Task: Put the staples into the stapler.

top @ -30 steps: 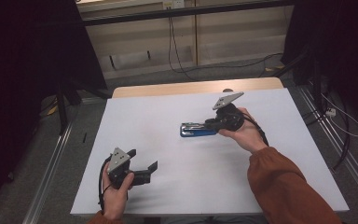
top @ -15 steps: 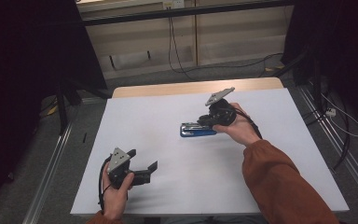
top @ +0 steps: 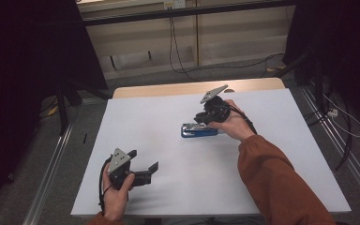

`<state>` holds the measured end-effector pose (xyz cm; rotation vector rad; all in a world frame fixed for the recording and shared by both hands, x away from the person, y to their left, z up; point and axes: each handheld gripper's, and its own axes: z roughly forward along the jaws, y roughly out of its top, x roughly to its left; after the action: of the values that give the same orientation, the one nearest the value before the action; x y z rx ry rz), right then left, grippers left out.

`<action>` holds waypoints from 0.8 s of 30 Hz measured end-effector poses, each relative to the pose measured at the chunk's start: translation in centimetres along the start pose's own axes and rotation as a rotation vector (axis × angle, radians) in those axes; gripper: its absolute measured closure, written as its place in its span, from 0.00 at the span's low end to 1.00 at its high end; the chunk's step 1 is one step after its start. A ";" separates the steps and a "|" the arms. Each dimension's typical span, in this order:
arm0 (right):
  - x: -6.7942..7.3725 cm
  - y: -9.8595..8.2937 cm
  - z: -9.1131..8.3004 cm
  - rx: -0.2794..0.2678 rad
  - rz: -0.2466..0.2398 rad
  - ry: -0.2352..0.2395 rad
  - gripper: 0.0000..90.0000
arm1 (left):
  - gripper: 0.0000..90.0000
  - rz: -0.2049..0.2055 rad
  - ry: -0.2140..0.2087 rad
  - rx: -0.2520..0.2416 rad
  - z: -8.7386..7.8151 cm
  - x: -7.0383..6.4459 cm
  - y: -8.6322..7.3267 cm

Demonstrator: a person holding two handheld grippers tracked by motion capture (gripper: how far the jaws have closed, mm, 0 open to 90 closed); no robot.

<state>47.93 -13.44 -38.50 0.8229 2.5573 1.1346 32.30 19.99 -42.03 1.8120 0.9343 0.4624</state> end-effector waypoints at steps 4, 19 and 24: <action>-0.2 0.2 0.7 0.008 -0.016 0.021 0.88 | 0.04 -0.001 -0.003 -0.002 0.0 0.0 0.0; -0.7 0.5 2.6 0.056 -0.064 0.019 0.88 | 0.04 -0.003 -0.001 -0.003 0.0 0.0 0.0; -0.3 0.7 3.3 0.066 -0.110 0.040 0.88 | 0.04 -0.009 -0.002 -0.003 0.0 0.0 0.0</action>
<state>49.79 -11.21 -40.17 0.6704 2.6494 1.0490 32.33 20.00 -42.07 1.8042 0.9399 0.4564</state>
